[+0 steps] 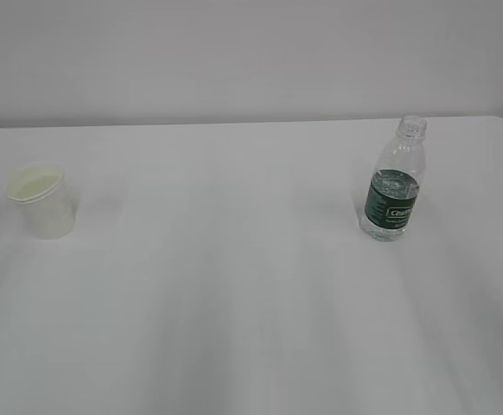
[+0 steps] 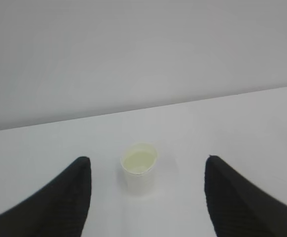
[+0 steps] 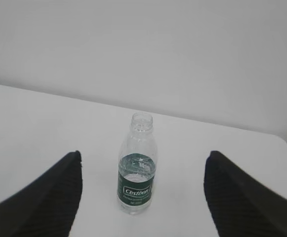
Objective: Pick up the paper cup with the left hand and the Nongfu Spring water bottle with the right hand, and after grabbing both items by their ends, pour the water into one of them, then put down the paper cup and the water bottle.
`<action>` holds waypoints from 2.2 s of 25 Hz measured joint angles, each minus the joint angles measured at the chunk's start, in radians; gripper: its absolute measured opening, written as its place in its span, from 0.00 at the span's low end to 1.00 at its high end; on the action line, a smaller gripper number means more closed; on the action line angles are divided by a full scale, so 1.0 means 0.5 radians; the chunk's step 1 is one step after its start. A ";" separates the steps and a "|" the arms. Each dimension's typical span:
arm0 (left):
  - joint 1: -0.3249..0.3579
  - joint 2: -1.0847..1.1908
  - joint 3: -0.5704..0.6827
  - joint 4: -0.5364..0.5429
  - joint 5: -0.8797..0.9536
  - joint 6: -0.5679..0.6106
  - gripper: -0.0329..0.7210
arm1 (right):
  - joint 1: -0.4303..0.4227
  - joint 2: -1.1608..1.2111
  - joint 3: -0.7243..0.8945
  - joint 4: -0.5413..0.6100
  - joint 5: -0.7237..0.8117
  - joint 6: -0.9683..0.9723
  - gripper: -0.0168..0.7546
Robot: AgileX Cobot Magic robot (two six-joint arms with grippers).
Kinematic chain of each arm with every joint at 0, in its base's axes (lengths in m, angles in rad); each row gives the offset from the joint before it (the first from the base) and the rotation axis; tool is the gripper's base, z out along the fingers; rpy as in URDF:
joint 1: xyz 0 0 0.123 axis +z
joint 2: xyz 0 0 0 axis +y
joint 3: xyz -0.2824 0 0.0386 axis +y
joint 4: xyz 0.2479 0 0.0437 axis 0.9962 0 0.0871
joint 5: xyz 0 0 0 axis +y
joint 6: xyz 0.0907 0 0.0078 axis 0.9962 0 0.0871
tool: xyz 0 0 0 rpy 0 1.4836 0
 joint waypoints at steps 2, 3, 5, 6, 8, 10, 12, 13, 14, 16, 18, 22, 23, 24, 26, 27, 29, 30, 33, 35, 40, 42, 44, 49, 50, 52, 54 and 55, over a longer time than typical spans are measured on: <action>0.000 -0.046 0.000 0.004 0.070 0.001 0.73 | 0.000 -0.008 -0.039 0.000 0.090 0.000 0.78; 0.000 -0.065 0.000 0.005 0.103 0.001 0.73 | 0.000 -0.008 -0.063 0.000 0.129 0.000 0.78; 0.000 -0.115 -0.002 0.008 0.171 0.001 0.73 | 0.000 -0.008 -0.114 0.003 0.217 -0.001 0.78; 0.000 -0.141 -0.002 0.008 0.196 0.001 0.73 | 0.000 -0.008 -0.141 0.003 0.262 -0.001 0.78; 0.000 -0.188 -0.002 0.008 0.255 0.001 0.73 | 0.000 -0.008 -0.194 0.003 0.339 -0.001 0.78; 0.000 -0.231 -0.002 0.012 0.316 0.001 0.73 | 0.000 -0.009 -0.237 0.003 0.416 -0.001 0.78; 0.000 -0.259 -0.002 0.021 0.386 0.001 0.73 | 0.000 -0.009 -0.271 0.000 0.476 -0.001 0.78; 0.000 -0.276 -0.002 0.034 0.408 -0.008 0.72 | 0.000 -0.009 -0.289 -0.004 0.514 -0.001 0.78; 0.000 -0.290 -0.002 0.034 0.423 -0.030 0.72 | 0.000 -0.013 -0.306 -0.012 0.557 -0.001 0.78; 0.000 -0.317 -0.005 0.069 0.467 -0.068 0.72 | 0.000 -0.042 -0.319 -0.019 0.630 -0.001 0.78; 0.000 -0.330 -0.010 0.080 0.508 -0.088 0.72 | 0.000 -0.098 -0.319 -0.039 0.683 -0.001 0.78; 0.000 -0.336 -0.035 0.101 0.624 -0.139 0.72 | 0.000 -0.276 -0.323 -0.089 0.771 -0.001 0.78; 0.000 -0.337 -0.049 0.105 0.646 -0.144 0.72 | 0.000 -0.325 -0.323 -0.092 0.804 -0.001 0.78; 0.000 -0.340 -0.060 0.109 0.677 -0.148 0.72 | 0.000 -0.364 -0.332 -0.092 0.847 -0.001 0.78; 0.000 -0.340 -0.097 0.113 0.747 -0.150 0.72 | 0.000 -0.449 -0.339 -0.102 0.924 -0.001 0.78; 0.000 -0.340 -0.116 0.113 0.781 -0.155 0.72 | 0.000 -0.486 -0.339 -0.107 0.968 -0.001 0.78; 0.000 -0.340 -0.147 0.123 0.870 -0.155 0.72 | 0.000 -0.543 -0.340 -0.107 1.043 -0.001 0.78; 0.000 -0.340 -0.161 0.134 0.908 -0.155 0.72 | 0.000 -0.568 -0.340 -0.113 1.078 0.008 0.78; 0.000 -0.342 -0.176 0.141 1.046 -0.155 0.72 | 0.000 -0.618 -0.340 -0.150 1.175 0.049 0.78; 0.000 -0.358 -0.176 0.141 1.121 -0.155 0.72 | 0.000 -0.644 -0.344 -0.172 1.254 0.071 0.78; 0.000 -0.470 -0.176 0.141 1.211 -0.169 0.73 | 0.000 -0.743 -0.344 -0.192 1.396 0.111 0.78; 0.000 -0.541 -0.176 0.141 1.238 -0.173 0.72 | 0.000 -0.780 -0.344 -0.192 1.472 0.119 0.78; 0.000 -0.597 -0.176 0.141 1.267 -0.181 0.72 | 0.000 -0.824 -0.344 -0.192 1.519 0.127 0.78; 0.000 -0.686 -0.176 0.141 1.395 -0.186 0.72 | 0.000 -0.921 -0.345 -0.199 1.667 0.157 0.78; 0.000 -0.696 -0.176 0.141 1.417 -0.186 0.72 | 0.000 -0.937 -0.348 -0.206 1.699 0.157 0.78; 0.000 -0.706 -0.176 0.141 1.456 -0.187 0.71 | 0.000 -0.965 -0.348 -0.225 1.763 0.174 0.78; 0.000 -0.709 -0.176 0.141 1.487 -0.187 0.71 | 0.000 -0.996 -0.361 -0.251 1.828 0.203 0.78; 0.000 -0.709 -0.176 0.141 1.500 -0.187 0.70 | 0.000 -1.013 -0.370 -0.267 1.867 0.212 0.78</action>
